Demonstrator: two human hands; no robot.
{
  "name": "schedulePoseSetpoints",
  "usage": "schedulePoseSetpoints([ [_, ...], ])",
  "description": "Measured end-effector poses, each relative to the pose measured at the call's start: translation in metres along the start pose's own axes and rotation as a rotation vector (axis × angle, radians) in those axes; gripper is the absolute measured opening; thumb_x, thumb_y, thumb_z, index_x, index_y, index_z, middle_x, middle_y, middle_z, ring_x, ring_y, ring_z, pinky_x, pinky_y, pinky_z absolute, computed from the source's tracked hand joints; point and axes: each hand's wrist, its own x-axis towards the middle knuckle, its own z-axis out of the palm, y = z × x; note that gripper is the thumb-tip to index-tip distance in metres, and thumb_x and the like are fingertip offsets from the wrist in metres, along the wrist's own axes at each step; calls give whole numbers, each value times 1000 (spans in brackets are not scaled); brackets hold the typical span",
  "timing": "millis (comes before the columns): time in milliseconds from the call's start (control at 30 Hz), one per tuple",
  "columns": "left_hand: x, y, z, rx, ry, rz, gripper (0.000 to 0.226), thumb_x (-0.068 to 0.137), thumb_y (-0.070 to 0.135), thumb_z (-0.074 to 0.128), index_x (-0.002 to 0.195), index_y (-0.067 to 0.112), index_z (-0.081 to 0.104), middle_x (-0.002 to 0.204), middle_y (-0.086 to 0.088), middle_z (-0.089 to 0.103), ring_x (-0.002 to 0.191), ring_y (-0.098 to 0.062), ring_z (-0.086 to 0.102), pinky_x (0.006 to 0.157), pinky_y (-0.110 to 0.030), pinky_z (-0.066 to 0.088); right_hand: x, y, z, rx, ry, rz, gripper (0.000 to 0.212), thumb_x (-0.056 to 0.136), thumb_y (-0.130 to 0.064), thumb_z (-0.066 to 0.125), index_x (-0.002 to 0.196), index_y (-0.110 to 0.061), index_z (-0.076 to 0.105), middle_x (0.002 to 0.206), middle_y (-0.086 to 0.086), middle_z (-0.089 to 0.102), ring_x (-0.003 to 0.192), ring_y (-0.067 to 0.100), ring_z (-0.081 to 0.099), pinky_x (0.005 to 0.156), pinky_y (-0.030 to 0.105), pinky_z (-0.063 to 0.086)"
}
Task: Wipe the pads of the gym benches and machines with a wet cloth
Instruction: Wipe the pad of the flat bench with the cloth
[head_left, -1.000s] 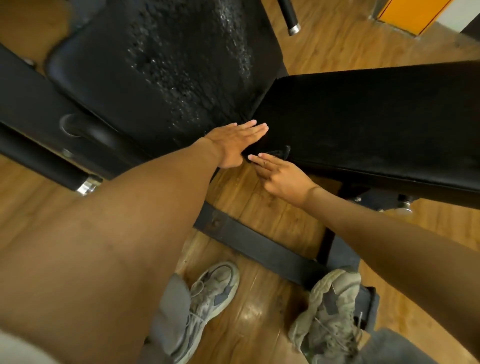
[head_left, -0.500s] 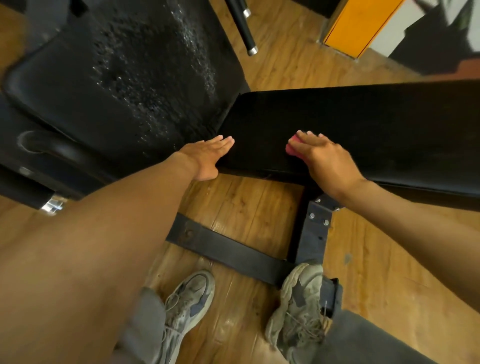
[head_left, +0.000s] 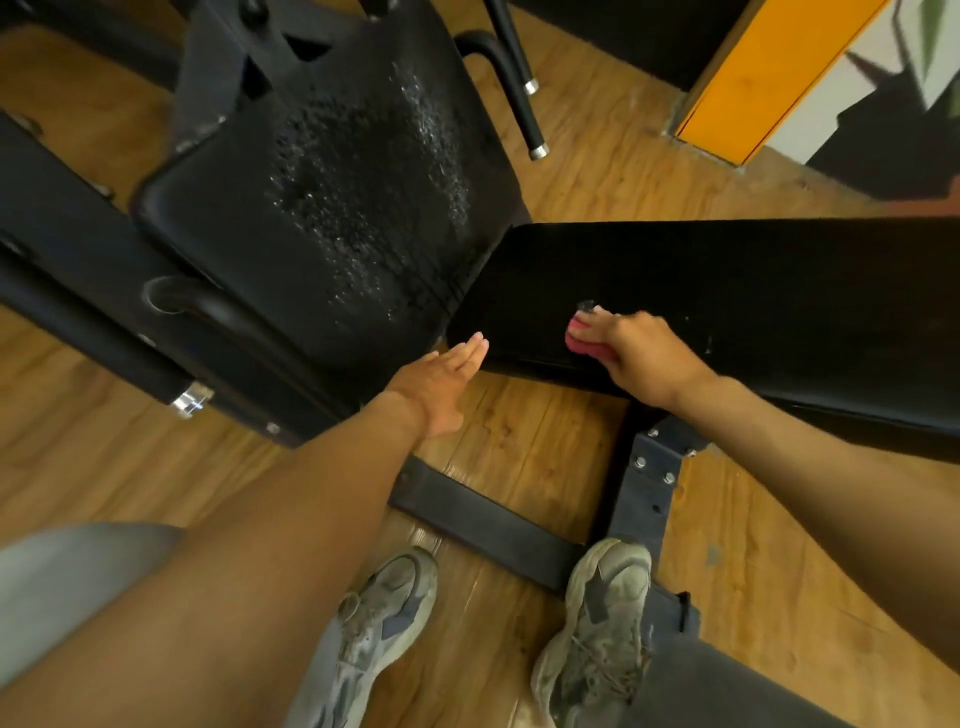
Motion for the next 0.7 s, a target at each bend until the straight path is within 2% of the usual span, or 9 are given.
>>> schedulePoseSetpoints([
  [67,-6,1,1,-67,-7,-17,104,87,-2,53,163,25,-13,168,14,-22,156,-7,-1,129,-35,9,1,-2,1,48,-15,-49,46,94,-6,66,138,-19,61,150,4,53,145,20,42,122,42,32],
  [133,-6,0,1,-77,9,-6,104,86,-3,53,163,24,-13,169,12,-21,156,-7,-5,129,-34,7,14,2,0,56,-23,-25,44,92,-1,67,134,-15,64,147,7,56,143,18,44,121,31,29],
  [167,-5,-2,1,-77,23,-5,104,86,-3,53,163,23,-13,169,11,-20,157,-7,-7,129,-34,6,25,2,2,43,-18,-2,43,93,0,66,133,-15,65,148,7,55,143,18,44,120,29,29],
  [333,4,-4,10,10,76,-89,96,93,5,53,162,12,-13,171,-3,-16,158,-15,-10,129,-33,0,113,-10,26,6,28,159,39,97,-4,62,134,-17,65,152,9,51,141,28,47,118,41,36],
  [433,10,-9,12,-7,58,-143,94,94,10,52,162,10,-12,171,-5,-15,158,-17,-10,129,-33,-1,146,-44,51,21,-16,58,36,100,-12,60,135,-17,64,148,6,56,138,26,49,112,36,37],
  [500,11,-15,11,-2,41,-135,94,94,11,53,162,10,-11,172,-5,-12,158,-16,-9,129,-33,-1,142,-74,70,-1,-117,-87,36,102,-19,56,138,-18,62,150,5,53,142,26,45,109,39,39],
  [567,10,-21,9,-9,36,-139,94,93,10,53,163,10,-9,172,-4,-10,158,-15,-8,128,-32,-1,132,-84,80,-10,-177,-176,41,104,-19,52,144,-18,57,157,3,45,149,23,36,114,44,38],
  [633,8,-24,9,-28,27,-120,95,92,6,52,163,11,-10,172,-3,-12,158,-14,-9,128,-32,-1,124,-73,72,6,-164,-176,42,101,-13,54,143,-21,59,157,-1,46,149,18,35,118,41,36],
  [700,7,-26,9,-35,29,-104,94,91,4,51,163,12,-10,172,-2,-14,157,-13,-10,129,-32,-1,113,-55,54,-16,-117,-72,46,97,-6,56,138,-26,63,153,-3,50,144,21,43,114,36,36],
])
